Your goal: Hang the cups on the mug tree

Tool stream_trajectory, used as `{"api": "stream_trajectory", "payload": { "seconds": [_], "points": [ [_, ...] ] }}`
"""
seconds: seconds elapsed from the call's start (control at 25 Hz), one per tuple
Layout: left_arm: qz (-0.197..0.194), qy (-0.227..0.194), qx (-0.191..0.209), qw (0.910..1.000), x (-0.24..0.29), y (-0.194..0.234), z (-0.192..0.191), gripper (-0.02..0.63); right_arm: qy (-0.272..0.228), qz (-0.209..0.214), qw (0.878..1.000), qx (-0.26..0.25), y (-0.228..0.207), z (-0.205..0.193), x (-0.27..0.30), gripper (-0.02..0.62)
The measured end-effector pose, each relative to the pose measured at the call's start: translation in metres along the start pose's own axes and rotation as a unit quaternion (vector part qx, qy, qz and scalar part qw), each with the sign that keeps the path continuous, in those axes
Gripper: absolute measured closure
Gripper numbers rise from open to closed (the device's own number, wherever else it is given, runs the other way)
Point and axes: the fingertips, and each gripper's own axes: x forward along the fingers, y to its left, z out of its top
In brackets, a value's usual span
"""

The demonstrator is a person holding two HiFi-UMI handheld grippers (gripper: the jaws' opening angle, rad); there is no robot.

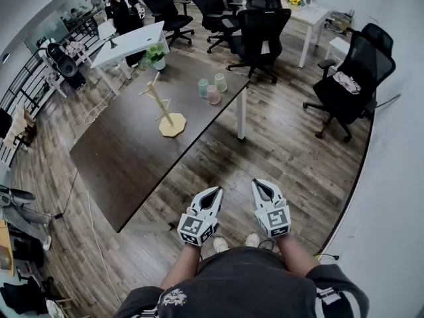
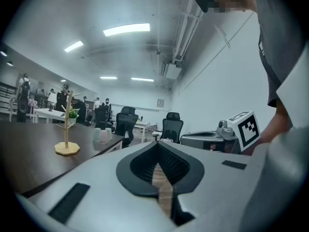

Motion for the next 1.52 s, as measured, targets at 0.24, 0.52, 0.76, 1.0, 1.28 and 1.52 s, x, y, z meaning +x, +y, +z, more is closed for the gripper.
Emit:
{"api": "stream_trajectory", "payload": {
  "seconds": [0.24,0.52,0.76,1.0,1.28,1.52],
  "points": [
    [0.012,0.007,0.011,0.9998,0.005,0.004,-0.003,0.600,-0.014,0.020,0.999,0.043,-0.001,0.000,0.007,0.571],
    [0.019,0.003,0.007,0.9998,-0.008,0.014,-0.003,0.600,-0.019,0.033,0.998,0.043,0.014,0.009,0.022,0.571],
    [0.030,-0.031,-0.041,0.9982,-0.030,0.038,0.006,0.600,-0.002,0.044,0.999,0.027,0.041,0.003,0.037,0.570],
    [0.026,-0.031,-0.014,0.9991,-0.047,0.060,0.004,0.600,-0.025,0.030,0.999,0.016,0.063,0.016,0.048,0.569],
    [0.005,-0.033,0.006,0.9994,-0.049,0.077,0.009,0.600,-0.038,0.004,0.999,0.011,0.072,0.029,0.060,0.569],
    [-0.010,-0.027,0.011,0.9995,-0.036,0.086,0.014,0.600,-0.039,-0.011,0.999,0.016,0.065,0.031,0.065,0.569]
  ]
}}
